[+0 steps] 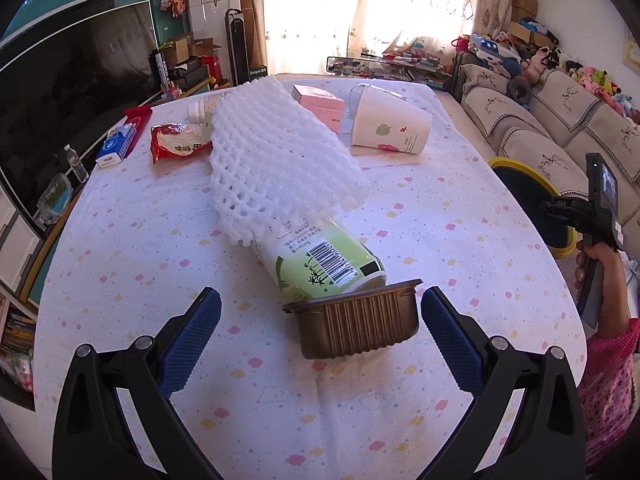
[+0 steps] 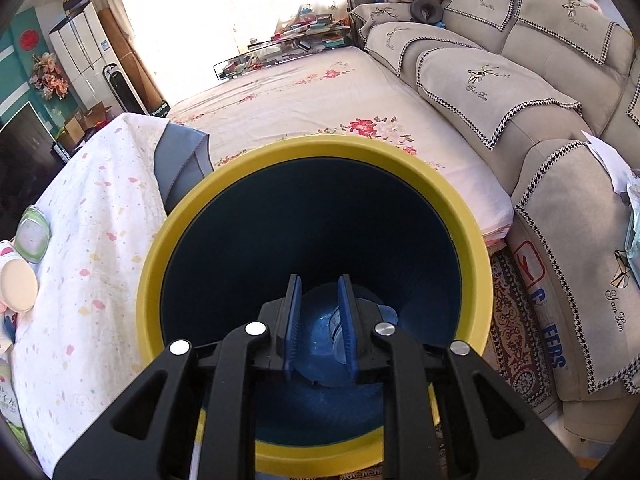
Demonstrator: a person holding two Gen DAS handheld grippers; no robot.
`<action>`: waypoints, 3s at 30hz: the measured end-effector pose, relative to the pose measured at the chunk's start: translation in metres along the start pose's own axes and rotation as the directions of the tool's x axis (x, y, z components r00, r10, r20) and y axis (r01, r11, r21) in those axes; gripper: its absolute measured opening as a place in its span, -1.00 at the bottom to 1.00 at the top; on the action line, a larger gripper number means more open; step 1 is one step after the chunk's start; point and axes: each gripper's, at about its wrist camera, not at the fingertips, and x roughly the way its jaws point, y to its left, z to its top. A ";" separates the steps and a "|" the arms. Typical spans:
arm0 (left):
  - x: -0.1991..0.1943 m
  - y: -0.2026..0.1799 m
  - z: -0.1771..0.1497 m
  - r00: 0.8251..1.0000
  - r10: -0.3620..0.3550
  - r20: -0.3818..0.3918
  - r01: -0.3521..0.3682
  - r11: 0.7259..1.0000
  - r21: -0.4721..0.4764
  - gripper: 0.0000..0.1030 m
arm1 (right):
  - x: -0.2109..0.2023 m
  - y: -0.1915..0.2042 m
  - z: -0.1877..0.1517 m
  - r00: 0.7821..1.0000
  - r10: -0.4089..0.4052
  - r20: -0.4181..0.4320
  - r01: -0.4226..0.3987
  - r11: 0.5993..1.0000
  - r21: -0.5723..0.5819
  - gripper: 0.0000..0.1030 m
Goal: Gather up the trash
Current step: 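Release the bowl into the yellow-rimmed bin while the left gripper grasps the brown tray, then carry the brown plastic tray with the left gripper and drop it into the bin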
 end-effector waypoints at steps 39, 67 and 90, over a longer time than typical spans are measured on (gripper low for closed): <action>-0.051 -0.033 -0.019 0.990 -0.141 0.012 0.136 0.975 0.178 0.27 | -0.083 -0.018 -0.046 0.989 0.106 0.105 -0.109 0.994 0.030 -0.53; 0.116 -0.328 0.126 0.930 -0.361 -0.061 0.355 0.848 0.393 0.30 | -0.105 -0.106 -0.058 0.987 0.012 0.159 -0.037 0.987 0.158 -0.51; 0.037 -0.231 0.120 0.930 -0.360 0.075 0.325 0.899 0.295 0.78 | -0.088 -0.070 -0.063 0.992 0.070 0.106 -0.080 0.992 0.094 -0.44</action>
